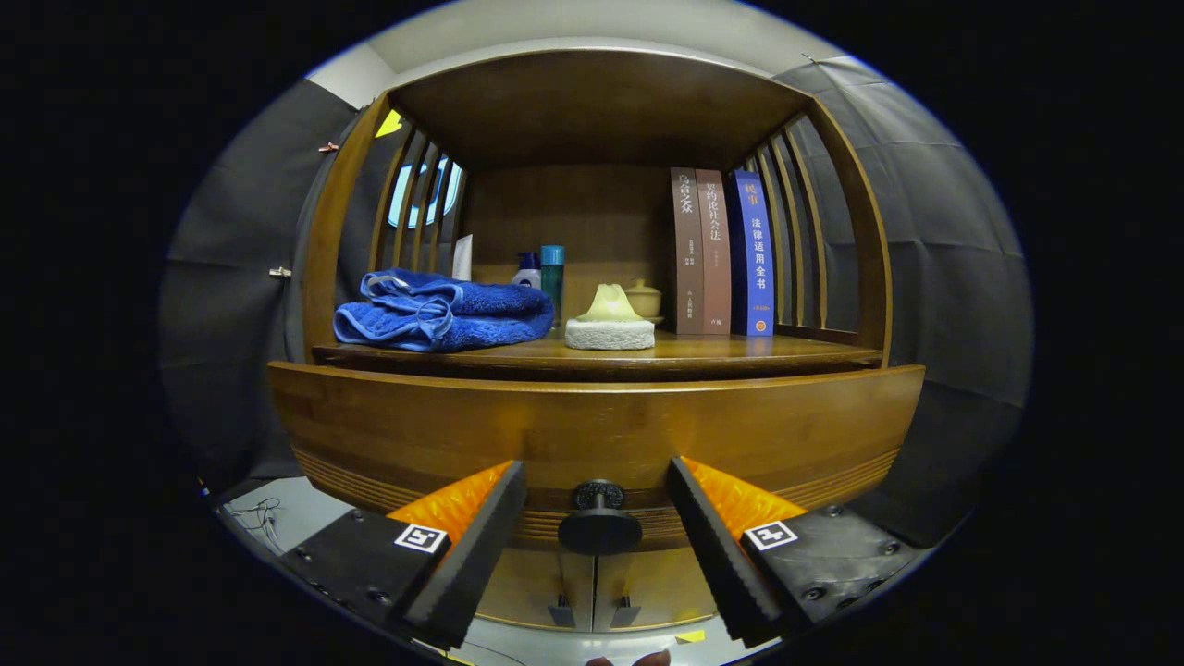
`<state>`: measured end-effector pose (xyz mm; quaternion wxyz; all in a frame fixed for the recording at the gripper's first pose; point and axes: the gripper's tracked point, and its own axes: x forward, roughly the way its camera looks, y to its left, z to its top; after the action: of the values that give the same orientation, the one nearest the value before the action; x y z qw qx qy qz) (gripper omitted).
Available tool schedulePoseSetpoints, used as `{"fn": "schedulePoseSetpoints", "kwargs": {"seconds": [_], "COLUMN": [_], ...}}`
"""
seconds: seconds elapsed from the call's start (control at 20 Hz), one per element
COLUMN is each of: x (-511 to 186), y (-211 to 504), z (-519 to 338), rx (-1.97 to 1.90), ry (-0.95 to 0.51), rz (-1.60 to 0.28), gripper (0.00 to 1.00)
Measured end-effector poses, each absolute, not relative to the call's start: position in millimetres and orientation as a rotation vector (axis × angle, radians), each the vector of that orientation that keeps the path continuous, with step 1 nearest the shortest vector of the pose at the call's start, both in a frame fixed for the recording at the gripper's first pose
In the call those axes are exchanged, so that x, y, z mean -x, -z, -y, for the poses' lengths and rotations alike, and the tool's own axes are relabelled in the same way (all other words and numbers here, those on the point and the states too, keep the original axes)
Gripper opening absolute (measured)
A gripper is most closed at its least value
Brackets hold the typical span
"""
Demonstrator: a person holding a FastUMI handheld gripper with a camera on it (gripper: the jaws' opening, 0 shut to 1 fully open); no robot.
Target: Pull open the drawer, take out the items inside it, and place them on the countertop above the cabinet.
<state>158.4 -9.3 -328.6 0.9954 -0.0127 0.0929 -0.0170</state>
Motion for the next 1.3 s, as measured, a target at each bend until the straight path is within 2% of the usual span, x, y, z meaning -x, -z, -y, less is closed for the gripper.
{"fn": "schedulePoseSetpoints", "kwargs": {"seconds": [0.55,0.95,1.3], "x": [-191.7,-189.5,-136.1], "y": [334.6,341.5,267.6], "z": [12.4,8.3,33.6], "rx": [0.041,0.058,0.022], "ry": [0.03,0.011,0.058], "rz": [-0.242,-0.269,-0.18], "gripper": [1.0,0.99,0.99]}}
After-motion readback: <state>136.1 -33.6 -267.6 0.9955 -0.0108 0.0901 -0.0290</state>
